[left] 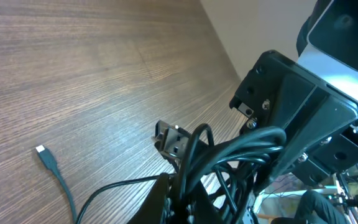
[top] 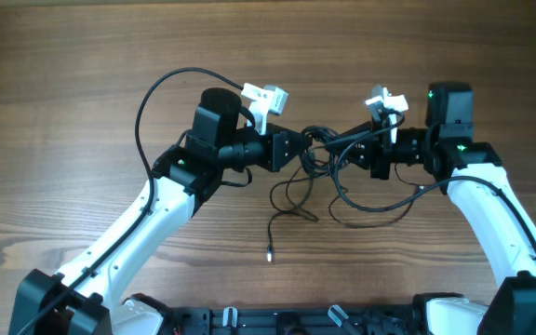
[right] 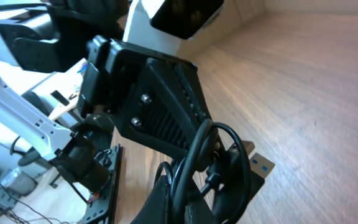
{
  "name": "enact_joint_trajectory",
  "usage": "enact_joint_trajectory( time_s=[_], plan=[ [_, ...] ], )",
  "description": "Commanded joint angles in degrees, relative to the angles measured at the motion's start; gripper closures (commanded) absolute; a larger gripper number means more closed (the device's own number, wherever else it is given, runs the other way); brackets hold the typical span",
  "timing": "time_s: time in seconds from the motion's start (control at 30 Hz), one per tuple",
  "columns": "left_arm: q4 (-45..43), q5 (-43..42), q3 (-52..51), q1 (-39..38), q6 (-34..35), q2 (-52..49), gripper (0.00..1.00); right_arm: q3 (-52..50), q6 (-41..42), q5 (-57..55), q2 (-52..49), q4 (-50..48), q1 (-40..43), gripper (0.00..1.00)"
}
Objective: Untangle cables
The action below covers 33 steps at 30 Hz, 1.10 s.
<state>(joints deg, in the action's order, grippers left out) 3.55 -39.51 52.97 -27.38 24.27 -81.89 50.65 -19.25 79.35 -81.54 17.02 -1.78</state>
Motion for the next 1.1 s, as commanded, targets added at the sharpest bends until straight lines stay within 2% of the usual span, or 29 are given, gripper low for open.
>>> enact_joint_trajectory(
  time_s=[0.0,0.03,0.1,0.2,0.23,0.27,0.33,0.43,0.5,0.63,0.8,0.97,1.07],
  plan=[
    [1.46,10.64,-0.87,-0.17,0.13,-1.38,0.96,0.33,5.53,5.73,1.11,-5.68,1.29,0.95],
    [1.44,10.64,-0.87,-0.9,0.07,-1.38,0.96,0.33,9.64,0.74,1.09,-7.74,1.29,0.9],
    [1.44,10.73,-0.87,-2.34,-1.64,-1.38,0.96,0.33,21.0,-14.45,1.11,-12.22,1.29,0.72],
    [1.46,12.96,-0.87,-2.45,-1.55,-1.38,0.96,0.33,27.47,-26.84,1.11,-15.96,1.36,0.4],
    [1.44,13.99,-0.87,-2.27,-1.55,-1.38,0.96,0.33,28.87,-29.97,1.11,-16.39,1.44,0.25],
    [1.44,14.99,-0.87,-2.01,-1.51,-1.38,0.96,0.33,32.06,-35.39,1.11,-16.52,1.51,0.22],
    [1.42,16.35,-0.87,-1.49,-1.27,-1.38,0.96,0.33,34.56,-39.47,1.11,-15.85,1.55,0.21],
    [1.38,18.51,-0.87,-0.68,0.57,-1.38,0.96,0.33,33.35,-36.04,1.11,-13.31,1.46,0.21],
    [1.4,20.96,-0.87,-0.35,2.12,-1.38,0.96,0.33,28.24,-31.98,1.11,-10.93,1.31,0.22],
    [1.14,25.66,-0.87,-0.35,5.55,-1.38,0.96,0.33,19.04,-27.69,1.11,-3.54,-0.11,0.29],
    [-2.58,25.22,-0.87,-0.5,6.43,-1.38,0.96,0.33,6.25,-29.81,1.07,3.23,-4.28,0.35],
    [-4.22,22.23,-0.87,-0.39,6.43,-1.38,0.96,0.33,4.07,-32.2,1.07,2.14,-5.55,0.36],
    [-4.24,22.01,-0.87,-0.39,6.45,-1.38,0.96,0.33,4.2,-35.67,1.07,2.84,-5.55,0.42]
  ],
)
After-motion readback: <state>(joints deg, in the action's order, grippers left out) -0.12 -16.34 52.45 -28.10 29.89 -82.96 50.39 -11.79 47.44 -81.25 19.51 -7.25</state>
